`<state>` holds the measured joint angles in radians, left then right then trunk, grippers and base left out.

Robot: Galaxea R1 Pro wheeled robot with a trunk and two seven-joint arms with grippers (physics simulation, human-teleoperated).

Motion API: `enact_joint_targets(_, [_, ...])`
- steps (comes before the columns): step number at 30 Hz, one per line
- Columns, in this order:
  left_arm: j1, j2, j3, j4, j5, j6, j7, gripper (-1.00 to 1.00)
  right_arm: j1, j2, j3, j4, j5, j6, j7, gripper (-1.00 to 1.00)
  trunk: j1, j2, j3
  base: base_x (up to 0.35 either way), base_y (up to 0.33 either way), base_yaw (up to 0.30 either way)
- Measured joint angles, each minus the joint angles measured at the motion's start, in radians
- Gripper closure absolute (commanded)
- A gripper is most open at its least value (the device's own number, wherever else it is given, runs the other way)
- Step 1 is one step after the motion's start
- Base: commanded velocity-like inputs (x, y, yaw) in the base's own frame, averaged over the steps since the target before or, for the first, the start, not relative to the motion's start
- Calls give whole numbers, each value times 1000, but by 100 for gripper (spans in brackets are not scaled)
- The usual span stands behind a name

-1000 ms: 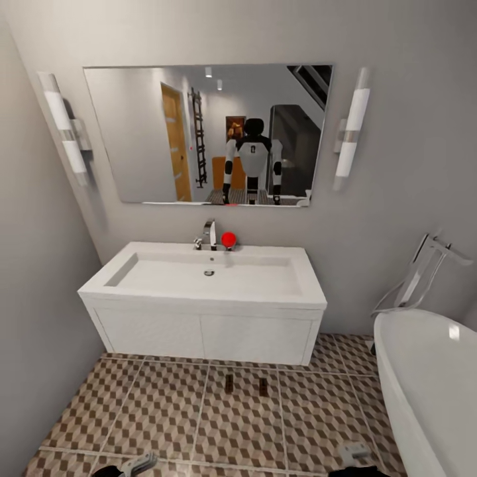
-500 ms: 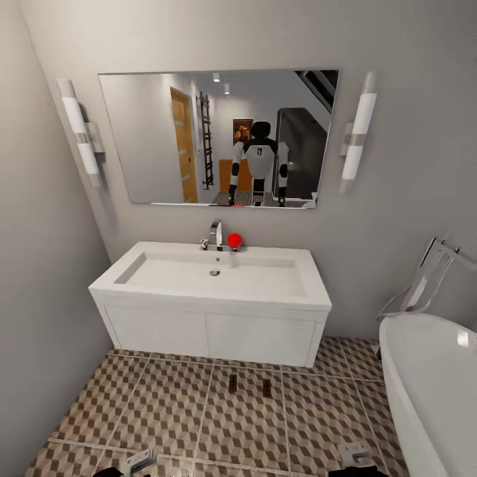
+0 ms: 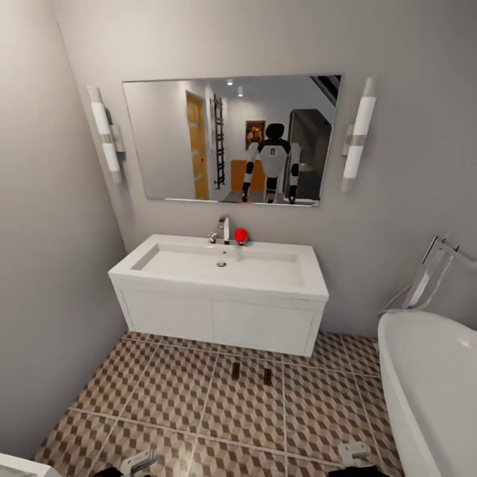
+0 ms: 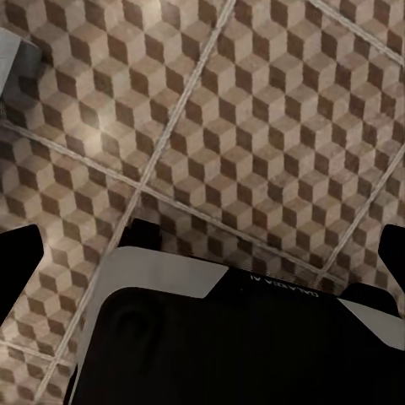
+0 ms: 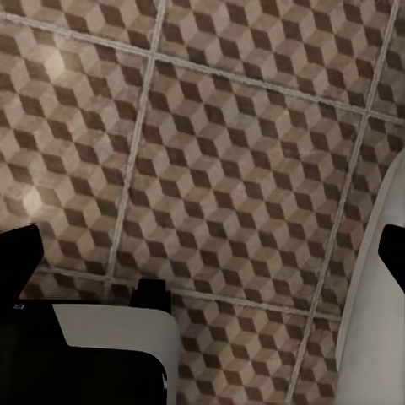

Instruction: Take the four mousetraps from the cabinet in the bathroom and place them on the bathroom floor. Make sure all four end up on the same floor surface, and ensure that at least two of them are either under or directly next to the same bathroom sink.

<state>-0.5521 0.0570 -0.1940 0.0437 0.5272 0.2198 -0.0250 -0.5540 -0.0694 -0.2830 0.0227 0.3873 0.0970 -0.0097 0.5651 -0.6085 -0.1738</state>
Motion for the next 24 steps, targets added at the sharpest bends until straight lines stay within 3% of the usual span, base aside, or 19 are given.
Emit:
enact_joint_targets(14, [0,0,0,0,0,-3,0,-100,0,0,0,0,1,0,0,-100,0,0,3,-58,-30,125])
enact_joint_targets(24, [0,-1,0,0,0,-4,0,-100,0,0,0,0,1,0,0,-100,0,0,3,-3,-1,225])
